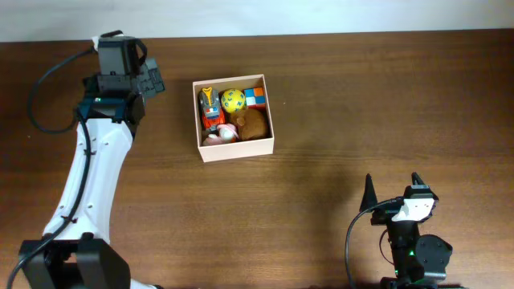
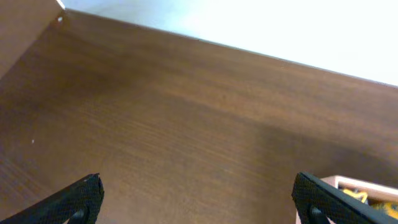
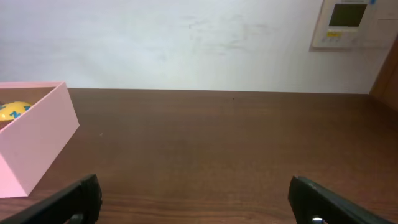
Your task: Pack container
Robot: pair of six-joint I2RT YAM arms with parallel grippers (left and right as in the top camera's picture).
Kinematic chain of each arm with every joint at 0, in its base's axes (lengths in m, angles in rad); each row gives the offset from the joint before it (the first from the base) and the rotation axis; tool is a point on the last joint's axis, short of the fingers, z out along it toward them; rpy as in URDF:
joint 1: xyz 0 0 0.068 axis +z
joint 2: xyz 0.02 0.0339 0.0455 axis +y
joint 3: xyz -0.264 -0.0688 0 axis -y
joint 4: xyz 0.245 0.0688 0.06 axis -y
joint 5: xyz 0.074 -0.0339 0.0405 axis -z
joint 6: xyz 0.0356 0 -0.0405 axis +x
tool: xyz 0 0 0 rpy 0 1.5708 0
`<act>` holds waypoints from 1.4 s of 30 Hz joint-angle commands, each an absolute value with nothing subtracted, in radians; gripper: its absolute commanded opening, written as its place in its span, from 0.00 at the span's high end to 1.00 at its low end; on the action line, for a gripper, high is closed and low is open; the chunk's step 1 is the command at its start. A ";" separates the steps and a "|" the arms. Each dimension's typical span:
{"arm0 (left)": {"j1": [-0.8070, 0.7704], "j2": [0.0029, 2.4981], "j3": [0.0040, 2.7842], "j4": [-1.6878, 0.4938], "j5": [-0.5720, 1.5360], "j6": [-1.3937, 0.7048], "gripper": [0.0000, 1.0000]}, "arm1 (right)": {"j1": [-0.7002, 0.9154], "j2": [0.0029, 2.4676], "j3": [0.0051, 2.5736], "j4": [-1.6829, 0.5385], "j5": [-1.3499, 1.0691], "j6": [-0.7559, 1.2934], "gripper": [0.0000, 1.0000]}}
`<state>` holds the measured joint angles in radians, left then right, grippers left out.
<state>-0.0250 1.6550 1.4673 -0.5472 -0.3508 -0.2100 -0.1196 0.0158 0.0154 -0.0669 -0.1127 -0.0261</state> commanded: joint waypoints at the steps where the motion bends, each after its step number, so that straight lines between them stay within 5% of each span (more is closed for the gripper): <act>1: -0.019 1.644 1.474 -0.556 -0.371 -0.211 0.01 | -0.112 0.003 0.006 -0.067 -0.100 -0.017 0.01; 9: -0.019 1.536 1.472 -0.599 -0.328 -0.212 0.01 | -0.112 0.003 0.006 -0.067 -0.100 -0.017 0.01; 22: -0.019 0.888 1.192 -0.617 -0.330 -0.212 0.01 | -0.112 0.003 0.006 -0.067 -0.100 -0.017 0.01; 31: -0.019 0.499 0.812 -0.481 -0.329 -0.212 0.01 | -0.112 0.003 0.006 -0.067 -0.100 -0.017 0.01; 42: -0.019 0.317 0.401 -0.152 -0.323 -0.212 0.01 | -0.112 0.003 0.006 -0.067 -0.100 -0.017 0.01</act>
<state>-0.0246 0.3500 0.4629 -0.1875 -0.3298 -0.2104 -0.1188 0.0139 0.0147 -0.0666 -0.1127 -0.0269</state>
